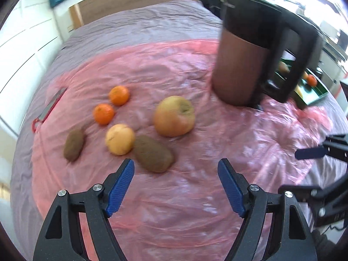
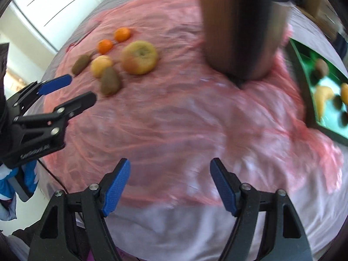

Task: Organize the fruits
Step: 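Withdraw both tools from the tray back toward the remaining fruit, then grasp a brown kiwi with the left tool while the right tool grasps the large apple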

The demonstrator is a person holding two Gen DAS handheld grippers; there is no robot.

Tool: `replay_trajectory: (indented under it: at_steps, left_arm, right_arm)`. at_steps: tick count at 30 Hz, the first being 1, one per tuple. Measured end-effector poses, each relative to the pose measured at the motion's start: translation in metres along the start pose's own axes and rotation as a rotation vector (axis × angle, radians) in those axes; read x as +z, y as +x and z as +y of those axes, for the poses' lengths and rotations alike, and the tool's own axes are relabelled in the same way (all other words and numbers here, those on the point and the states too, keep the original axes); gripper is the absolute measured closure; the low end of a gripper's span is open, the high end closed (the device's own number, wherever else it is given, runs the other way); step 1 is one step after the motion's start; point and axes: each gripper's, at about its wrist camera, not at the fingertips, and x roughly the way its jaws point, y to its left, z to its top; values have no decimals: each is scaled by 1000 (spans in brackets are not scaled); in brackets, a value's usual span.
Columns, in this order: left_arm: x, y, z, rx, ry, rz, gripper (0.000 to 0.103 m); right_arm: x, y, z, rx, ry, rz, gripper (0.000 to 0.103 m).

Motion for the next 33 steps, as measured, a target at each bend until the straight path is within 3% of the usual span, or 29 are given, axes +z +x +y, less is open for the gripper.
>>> replay_trajectory:
  at_steps: [7,14,22,27,33]
  left_arm:
    - [-6,10,65,69,-109,35,29]
    - [-2,23,125,157,-142,37,29]
    - [13,47,186,146,-175,56,29]
    - [15,62,195,124,-154,76,29]
    - [11,90,210,97,-168,122,29]
  right_arm:
    - [40,16,42,35,-73,-49,10]
    - [78,33,55,31,-76,-96,10]
    - [121,53,56,4,-47,-163,10]
    - [139,71,54,-22,-48,-158,10]
    - [150,92,55,-31,-72,-142,1]
